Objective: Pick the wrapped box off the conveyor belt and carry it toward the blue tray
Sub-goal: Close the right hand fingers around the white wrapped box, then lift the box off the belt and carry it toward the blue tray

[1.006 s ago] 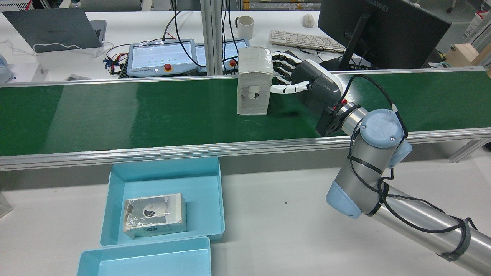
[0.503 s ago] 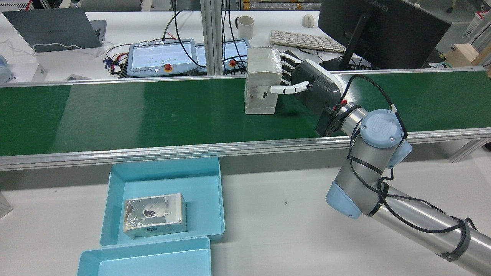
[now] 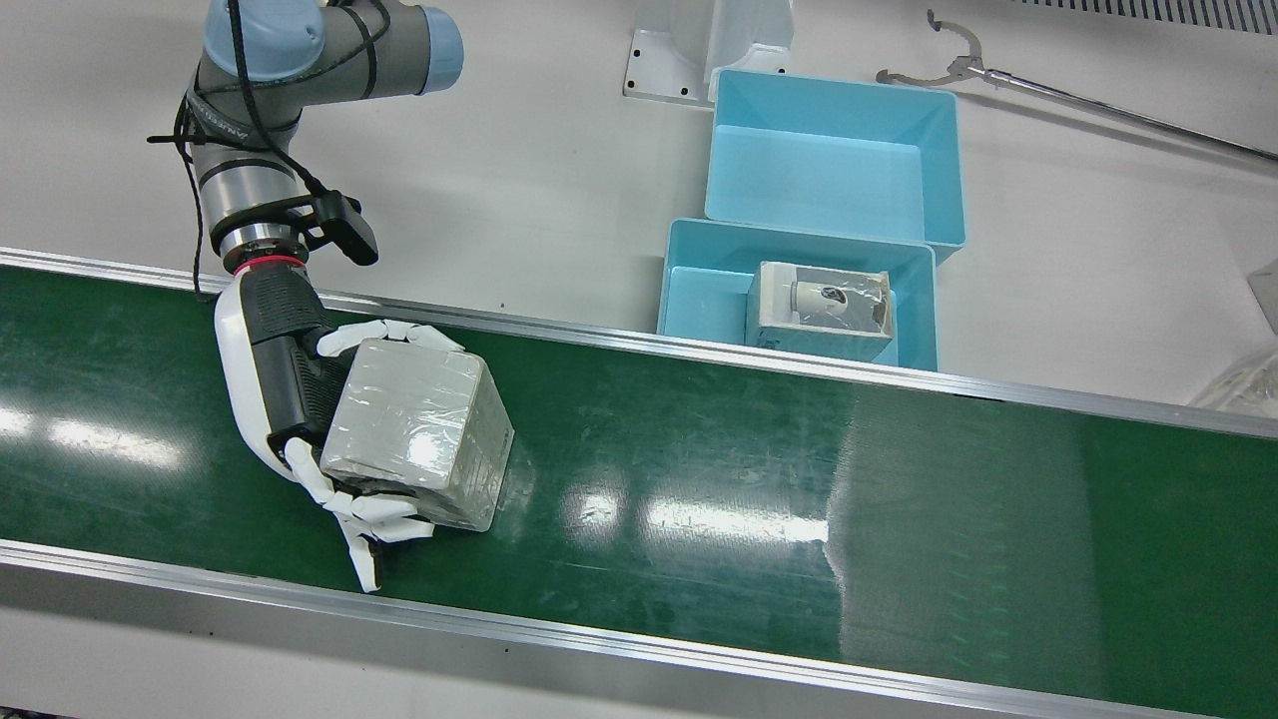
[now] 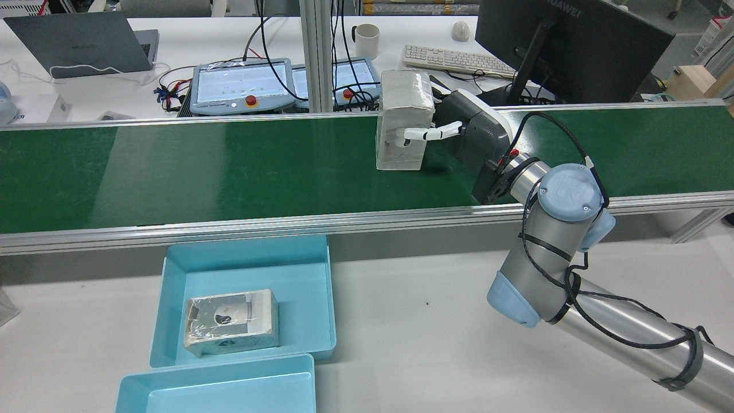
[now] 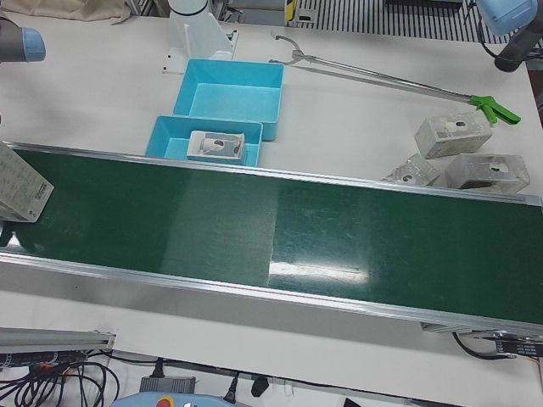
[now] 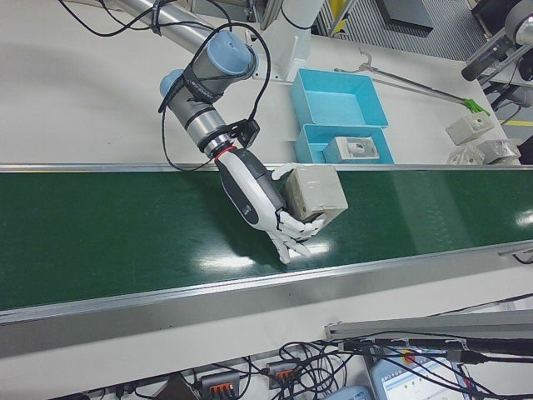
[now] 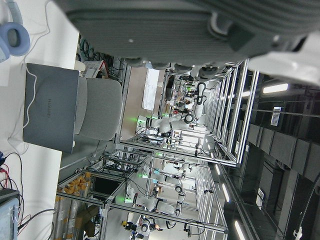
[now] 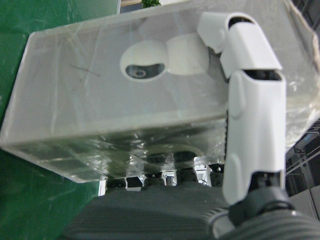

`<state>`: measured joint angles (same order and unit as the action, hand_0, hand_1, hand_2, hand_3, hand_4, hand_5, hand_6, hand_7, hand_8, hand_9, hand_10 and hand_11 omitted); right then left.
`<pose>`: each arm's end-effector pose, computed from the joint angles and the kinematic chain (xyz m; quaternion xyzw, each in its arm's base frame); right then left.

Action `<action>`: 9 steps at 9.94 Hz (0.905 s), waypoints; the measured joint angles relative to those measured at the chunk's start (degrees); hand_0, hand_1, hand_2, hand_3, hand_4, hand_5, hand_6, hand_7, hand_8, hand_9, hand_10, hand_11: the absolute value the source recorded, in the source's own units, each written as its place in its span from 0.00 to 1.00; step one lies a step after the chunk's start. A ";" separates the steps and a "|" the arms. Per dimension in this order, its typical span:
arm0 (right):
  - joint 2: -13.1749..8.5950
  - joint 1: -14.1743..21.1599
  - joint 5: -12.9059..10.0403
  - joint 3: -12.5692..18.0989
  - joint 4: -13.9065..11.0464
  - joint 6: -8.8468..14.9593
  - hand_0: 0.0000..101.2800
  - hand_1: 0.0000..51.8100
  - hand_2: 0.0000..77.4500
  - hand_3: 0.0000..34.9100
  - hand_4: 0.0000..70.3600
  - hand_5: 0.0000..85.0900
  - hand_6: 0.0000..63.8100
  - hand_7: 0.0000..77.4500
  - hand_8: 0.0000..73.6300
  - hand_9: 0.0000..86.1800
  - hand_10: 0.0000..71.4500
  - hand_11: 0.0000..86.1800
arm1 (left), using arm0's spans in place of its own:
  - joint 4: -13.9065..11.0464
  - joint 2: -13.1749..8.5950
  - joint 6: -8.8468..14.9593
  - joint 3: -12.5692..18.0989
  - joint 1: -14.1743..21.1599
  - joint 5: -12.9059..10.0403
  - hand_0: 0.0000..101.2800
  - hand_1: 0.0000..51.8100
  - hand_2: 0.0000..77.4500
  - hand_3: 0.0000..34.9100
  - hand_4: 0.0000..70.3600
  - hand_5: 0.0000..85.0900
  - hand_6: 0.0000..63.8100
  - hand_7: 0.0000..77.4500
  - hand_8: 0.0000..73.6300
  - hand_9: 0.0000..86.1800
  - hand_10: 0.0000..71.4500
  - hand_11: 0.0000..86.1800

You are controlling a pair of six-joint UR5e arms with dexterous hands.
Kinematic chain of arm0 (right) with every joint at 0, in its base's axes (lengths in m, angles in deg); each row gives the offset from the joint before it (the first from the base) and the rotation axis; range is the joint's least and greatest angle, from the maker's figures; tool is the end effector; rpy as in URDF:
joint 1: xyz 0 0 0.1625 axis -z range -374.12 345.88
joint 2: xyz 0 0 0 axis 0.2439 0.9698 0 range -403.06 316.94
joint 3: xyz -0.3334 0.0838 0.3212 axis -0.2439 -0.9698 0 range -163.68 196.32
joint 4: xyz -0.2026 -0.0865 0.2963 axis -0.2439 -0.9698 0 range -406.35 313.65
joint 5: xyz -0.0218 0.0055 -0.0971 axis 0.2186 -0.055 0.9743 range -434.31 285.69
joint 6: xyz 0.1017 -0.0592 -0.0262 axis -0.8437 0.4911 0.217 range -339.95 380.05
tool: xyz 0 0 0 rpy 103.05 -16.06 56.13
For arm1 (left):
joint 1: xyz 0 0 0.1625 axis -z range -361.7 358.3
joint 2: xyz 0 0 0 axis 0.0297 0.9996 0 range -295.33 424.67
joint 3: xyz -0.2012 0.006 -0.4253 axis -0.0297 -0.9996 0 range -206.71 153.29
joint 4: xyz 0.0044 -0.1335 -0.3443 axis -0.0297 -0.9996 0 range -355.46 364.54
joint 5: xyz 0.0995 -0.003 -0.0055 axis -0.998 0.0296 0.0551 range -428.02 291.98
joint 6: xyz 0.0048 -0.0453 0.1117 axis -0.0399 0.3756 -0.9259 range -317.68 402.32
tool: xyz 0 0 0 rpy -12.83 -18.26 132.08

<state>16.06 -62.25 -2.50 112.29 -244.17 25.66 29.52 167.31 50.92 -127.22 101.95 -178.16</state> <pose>-0.3117 -0.6040 0.4167 -0.1629 -0.7927 0.5765 0.1129 -0.2142 -0.4930 0.5895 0.0953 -0.6899 0.7174 0.0171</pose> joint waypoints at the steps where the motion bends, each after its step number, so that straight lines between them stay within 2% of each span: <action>1: 0.00 -0.45 -0.59 1.35 -3.23 0.02 0.50 0.25 0.43 0.37 0.31 0.47 0.24 0.49 0.16 0.19 0.06 0.02 | 0.00 0.00 0.00 0.00 0.00 0.00 0.00 0.00 0.01 0.00 0.00 0.01 0.00 0.01 0.01 0.00 0.01 0.00; 2: 0.01 -1.14 -1.56 3.36 -7.18 0.08 0.52 0.19 0.44 0.27 0.40 0.56 0.32 0.57 0.29 0.30 0.18 0.12 | 0.00 0.00 0.00 0.00 0.00 0.00 0.00 0.00 0.01 0.00 0.00 0.01 0.00 0.01 0.01 0.00 0.01 0.00; 3: 0.09 -2.01 -2.33 5.36 -10.46 0.13 0.55 0.15 0.44 0.06 0.50 0.67 0.39 0.65 0.41 0.40 0.28 0.23 | 0.00 0.00 0.00 0.00 0.00 0.00 0.00 0.00 0.01 0.00 0.00 0.01 0.00 0.01 0.01 0.00 0.00 0.00; 4: 0.23 -3.03 -2.82 7.40 -12.79 0.18 0.53 0.11 0.46 0.00 0.53 0.71 0.52 0.81 0.56 0.51 0.50 0.41 | 0.00 0.00 0.00 0.00 0.00 0.00 0.00 0.00 0.01 0.00 0.00 0.01 0.00 0.01 0.01 0.00 0.00 0.00; 5: 0.34 -3.68 -3.06 9.59 -14.06 0.25 0.53 0.11 0.46 0.00 0.53 0.71 0.52 0.81 0.56 0.51 0.50 0.41 | 0.00 0.00 0.00 0.00 0.00 0.00 0.00 0.00 0.01 0.00 0.00 0.01 0.00 0.01 0.01 0.00 0.01 0.00; 6: 0.25 -3.58 -3.17 11.82 -14.75 0.50 0.49 0.11 0.46 0.00 0.53 0.76 0.58 0.87 0.61 0.58 0.58 0.47 | 0.00 0.00 0.00 0.00 0.00 0.00 0.00 0.00 0.01 0.00 0.00 0.01 0.00 0.01 0.01 0.00 0.00 0.00; 7: -0.11 -2.26 -3.32 13.76 -15.07 1.05 0.48 0.11 0.46 0.00 0.60 0.83 0.77 0.90 0.78 0.77 0.69 0.59 | 0.00 0.00 0.00 0.00 0.00 0.00 0.00 0.00 0.01 0.00 0.00 0.01 0.00 0.01 0.01 0.00 0.00 0.00; 8: -0.92 -0.05 -3.63 14.96 -15.21 2.00 0.48 0.11 0.46 0.00 0.60 0.83 0.77 0.90 0.78 0.77 0.69 0.59 | 0.00 0.00 0.00 0.00 0.00 0.00 0.00 0.00 0.01 0.00 0.00 0.01 0.00 0.01 0.01 0.00 0.01 0.00; 9: -2.01 3.02 -4.67 15.56 -15.24 3.16 0.49 0.11 0.46 0.00 0.65 0.85 0.88 0.92 0.89 0.85 0.79 0.87 | 0.00 0.00 0.00 0.00 0.00 0.00 0.00 0.00 0.01 0.00 0.00 0.01 0.00 0.01 0.01 0.00 0.01 0.00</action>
<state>14.06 -59.23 -7.17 127.85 -259.41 28.82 29.52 167.31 50.92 -127.22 101.95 -178.16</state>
